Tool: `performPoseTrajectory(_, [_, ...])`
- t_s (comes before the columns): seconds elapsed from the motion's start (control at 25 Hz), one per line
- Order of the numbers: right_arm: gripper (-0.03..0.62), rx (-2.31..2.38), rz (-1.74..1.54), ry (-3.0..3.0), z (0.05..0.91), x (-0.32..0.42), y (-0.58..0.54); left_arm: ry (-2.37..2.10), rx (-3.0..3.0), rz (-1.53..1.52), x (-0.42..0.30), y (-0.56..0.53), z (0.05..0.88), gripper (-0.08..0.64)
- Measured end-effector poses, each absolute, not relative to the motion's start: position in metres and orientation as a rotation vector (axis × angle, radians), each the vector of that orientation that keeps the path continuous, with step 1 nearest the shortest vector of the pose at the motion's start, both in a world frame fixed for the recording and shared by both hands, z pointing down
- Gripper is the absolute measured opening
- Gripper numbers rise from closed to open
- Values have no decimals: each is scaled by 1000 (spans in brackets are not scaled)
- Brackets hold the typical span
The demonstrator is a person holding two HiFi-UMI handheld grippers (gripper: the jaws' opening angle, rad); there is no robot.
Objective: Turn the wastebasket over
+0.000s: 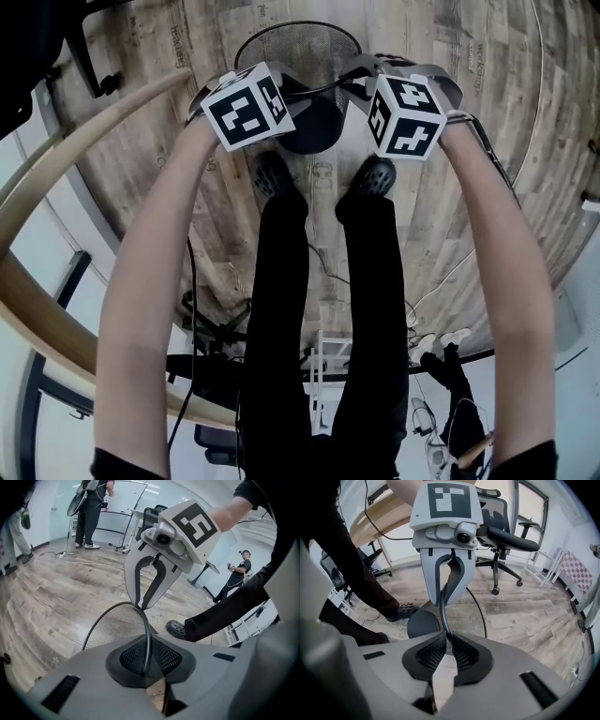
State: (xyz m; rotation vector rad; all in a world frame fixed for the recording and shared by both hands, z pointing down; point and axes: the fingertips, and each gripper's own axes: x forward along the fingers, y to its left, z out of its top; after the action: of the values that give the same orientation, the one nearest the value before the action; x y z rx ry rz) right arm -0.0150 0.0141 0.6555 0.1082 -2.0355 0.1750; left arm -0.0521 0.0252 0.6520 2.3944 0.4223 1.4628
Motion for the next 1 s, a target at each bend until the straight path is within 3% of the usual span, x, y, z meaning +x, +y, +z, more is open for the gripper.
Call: performPoseTrajectory(1.0, [32,222,223,-2056,637,2,49,121,2627,1557,-24,61,647,44])
